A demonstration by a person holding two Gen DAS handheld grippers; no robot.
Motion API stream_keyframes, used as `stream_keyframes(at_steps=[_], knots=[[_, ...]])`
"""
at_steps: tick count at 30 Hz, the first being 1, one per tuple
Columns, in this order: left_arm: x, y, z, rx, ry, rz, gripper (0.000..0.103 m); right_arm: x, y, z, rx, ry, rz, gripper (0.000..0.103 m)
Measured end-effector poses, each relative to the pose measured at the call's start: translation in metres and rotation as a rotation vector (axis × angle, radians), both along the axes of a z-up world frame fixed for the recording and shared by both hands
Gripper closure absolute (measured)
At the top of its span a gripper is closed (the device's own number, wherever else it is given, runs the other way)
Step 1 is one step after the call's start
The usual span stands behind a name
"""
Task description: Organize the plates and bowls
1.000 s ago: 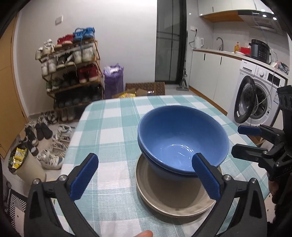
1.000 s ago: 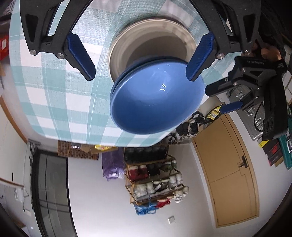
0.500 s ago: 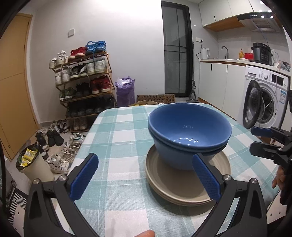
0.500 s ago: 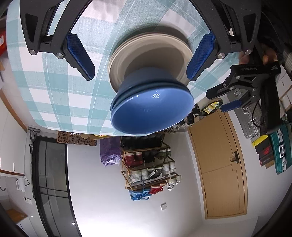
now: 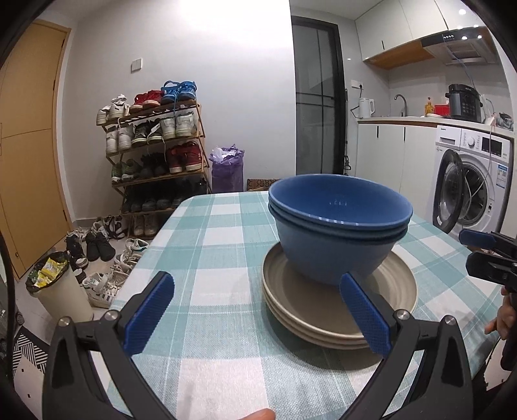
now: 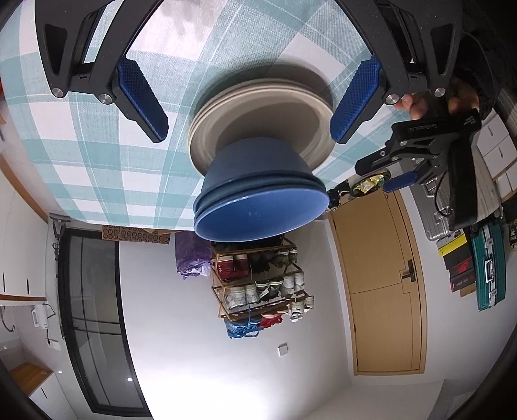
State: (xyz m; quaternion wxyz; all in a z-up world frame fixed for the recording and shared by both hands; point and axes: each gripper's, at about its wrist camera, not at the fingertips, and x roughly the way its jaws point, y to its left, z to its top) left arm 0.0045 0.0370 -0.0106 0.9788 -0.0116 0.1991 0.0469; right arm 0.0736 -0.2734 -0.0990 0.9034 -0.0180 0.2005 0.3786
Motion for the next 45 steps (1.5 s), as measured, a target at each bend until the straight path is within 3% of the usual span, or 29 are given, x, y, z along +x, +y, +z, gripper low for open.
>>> stream_keyframes(at_steps=[21,45], knots=[[-0.009,0.003,-0.011,-0.037,-0.072,-0.004,0.000,-0.015,-0.002,-0.024,0.013,-0.057,0.008,0.001],[-0.010,0.000,-0.013,-0.021,-0.070,-0.021,0.000,-0.014,-0.010,-0.026,0.048,-0.053,-0.013,0.001]])
